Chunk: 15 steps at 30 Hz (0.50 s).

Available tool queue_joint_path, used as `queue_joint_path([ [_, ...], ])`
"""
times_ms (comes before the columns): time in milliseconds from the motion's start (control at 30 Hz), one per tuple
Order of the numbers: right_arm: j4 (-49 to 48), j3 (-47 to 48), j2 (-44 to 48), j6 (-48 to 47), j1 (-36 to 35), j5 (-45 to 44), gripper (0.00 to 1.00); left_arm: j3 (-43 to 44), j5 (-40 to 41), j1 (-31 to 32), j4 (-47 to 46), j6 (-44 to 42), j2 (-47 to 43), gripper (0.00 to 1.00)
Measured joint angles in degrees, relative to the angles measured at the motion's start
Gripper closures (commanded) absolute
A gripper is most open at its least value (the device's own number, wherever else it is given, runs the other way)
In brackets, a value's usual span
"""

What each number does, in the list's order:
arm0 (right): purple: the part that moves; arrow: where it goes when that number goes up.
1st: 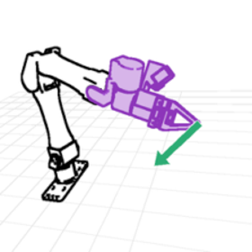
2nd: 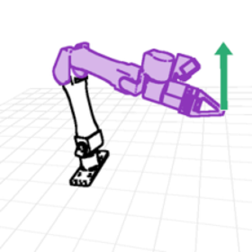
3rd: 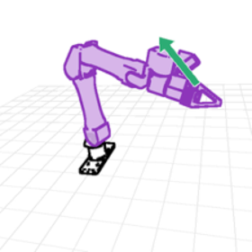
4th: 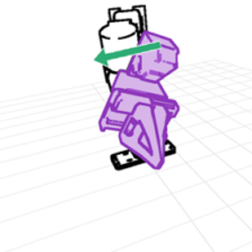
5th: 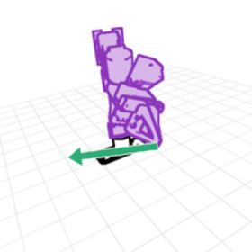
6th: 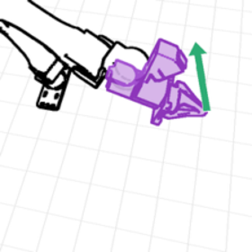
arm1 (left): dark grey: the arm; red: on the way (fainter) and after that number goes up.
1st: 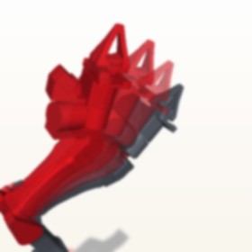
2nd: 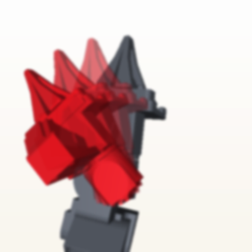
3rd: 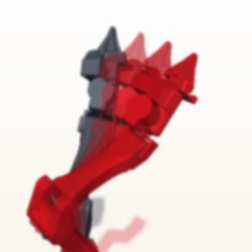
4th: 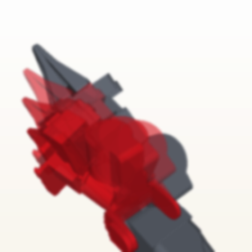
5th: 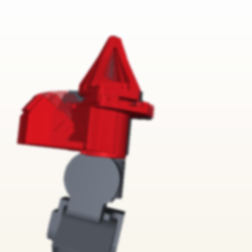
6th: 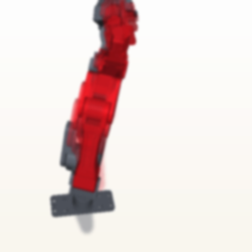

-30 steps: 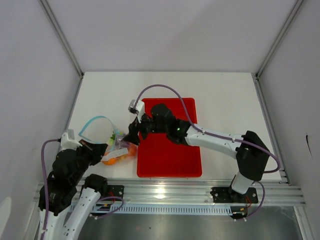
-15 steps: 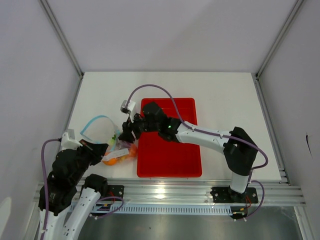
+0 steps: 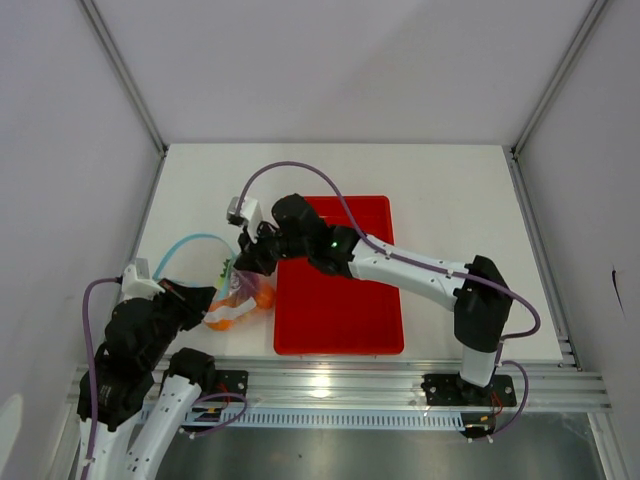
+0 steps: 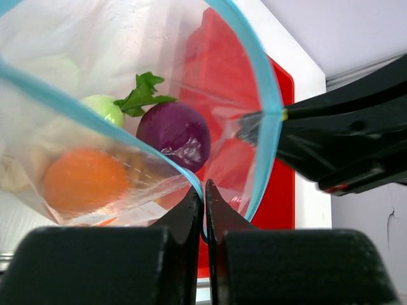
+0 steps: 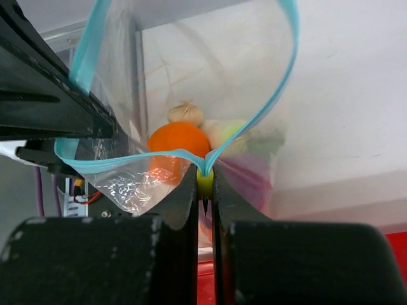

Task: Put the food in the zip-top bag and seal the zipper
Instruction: Zip the zipper food storage bag at the center of the board.

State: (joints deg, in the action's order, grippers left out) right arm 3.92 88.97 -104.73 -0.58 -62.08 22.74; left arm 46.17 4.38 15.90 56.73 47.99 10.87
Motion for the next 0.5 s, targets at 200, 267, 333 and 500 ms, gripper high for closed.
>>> queue_joint_path([
  [200,10.9,9.9,0.2,-6.4,0.1,-0.4,1.00,0.0,0.9,0.0,0.0,0.1,0.0,0.94],
  [267,16.2,13.9,0.2,-8.9,0.0,0.2,1.00,0.0,1.8,0.0,0.1,0.6,0.0,0.95],
  [333,21.4,17.7,0.2,-11.3,0.1,1.0,1.00,0.3,3.5,0.0,0.8,1.4,0.0,0.96],
  [500,28.5,18.4,2.3,-15.1,1.3,4.0,1.00,6.2,12.4,0.1,6.7,4.1,-0.3,0.92],
])
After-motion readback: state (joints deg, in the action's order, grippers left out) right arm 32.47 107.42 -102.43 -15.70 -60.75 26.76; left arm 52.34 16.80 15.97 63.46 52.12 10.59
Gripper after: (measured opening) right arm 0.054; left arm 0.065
